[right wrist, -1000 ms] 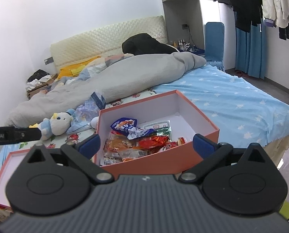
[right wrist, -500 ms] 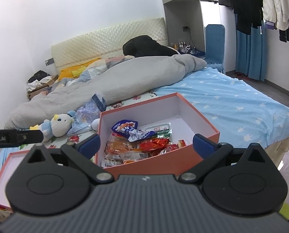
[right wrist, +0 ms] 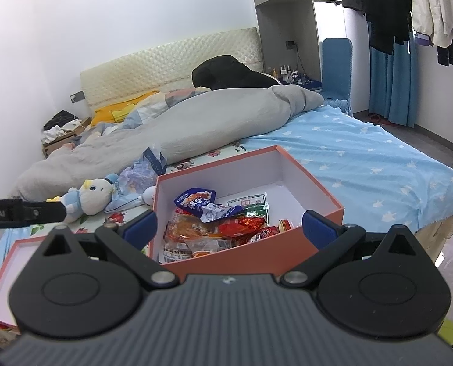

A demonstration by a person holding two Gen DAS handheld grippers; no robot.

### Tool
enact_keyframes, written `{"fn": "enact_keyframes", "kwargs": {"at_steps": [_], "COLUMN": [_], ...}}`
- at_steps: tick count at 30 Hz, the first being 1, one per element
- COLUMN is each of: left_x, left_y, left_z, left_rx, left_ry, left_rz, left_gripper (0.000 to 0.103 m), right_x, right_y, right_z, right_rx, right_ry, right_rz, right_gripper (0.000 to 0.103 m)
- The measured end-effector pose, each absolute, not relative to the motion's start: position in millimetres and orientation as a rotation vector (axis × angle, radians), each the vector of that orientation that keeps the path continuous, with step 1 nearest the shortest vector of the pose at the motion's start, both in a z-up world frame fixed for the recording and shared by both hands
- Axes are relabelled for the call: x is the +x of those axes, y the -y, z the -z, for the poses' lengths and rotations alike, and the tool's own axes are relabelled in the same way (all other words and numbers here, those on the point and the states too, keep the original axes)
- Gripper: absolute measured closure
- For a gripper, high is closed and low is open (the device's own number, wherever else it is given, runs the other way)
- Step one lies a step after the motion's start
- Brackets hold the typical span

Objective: Organize snacks

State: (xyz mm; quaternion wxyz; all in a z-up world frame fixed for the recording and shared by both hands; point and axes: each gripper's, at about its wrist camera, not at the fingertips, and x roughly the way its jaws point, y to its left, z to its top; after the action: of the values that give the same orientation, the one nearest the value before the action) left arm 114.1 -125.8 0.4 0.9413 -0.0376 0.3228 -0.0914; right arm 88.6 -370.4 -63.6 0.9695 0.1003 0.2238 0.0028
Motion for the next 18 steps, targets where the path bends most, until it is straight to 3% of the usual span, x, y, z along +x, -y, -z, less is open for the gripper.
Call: {"fn": "enact_keyframes", "kwargs": {"at_steps": [18], "left_x": [114.1], "left_y": [124.3], "left_z": [-0.7], "left_rx": [-0.087], "left_ry": [-0.658], "left_rz": [0.181], "left_gripper": [0.0], "right_x": [89.5], "right_y": [369.1], "right_z": [62.2], "right_rx": [0.198], "right_ry": [-0.446], "right_rz": [-0.003], "right_gripper": [0.0]}}
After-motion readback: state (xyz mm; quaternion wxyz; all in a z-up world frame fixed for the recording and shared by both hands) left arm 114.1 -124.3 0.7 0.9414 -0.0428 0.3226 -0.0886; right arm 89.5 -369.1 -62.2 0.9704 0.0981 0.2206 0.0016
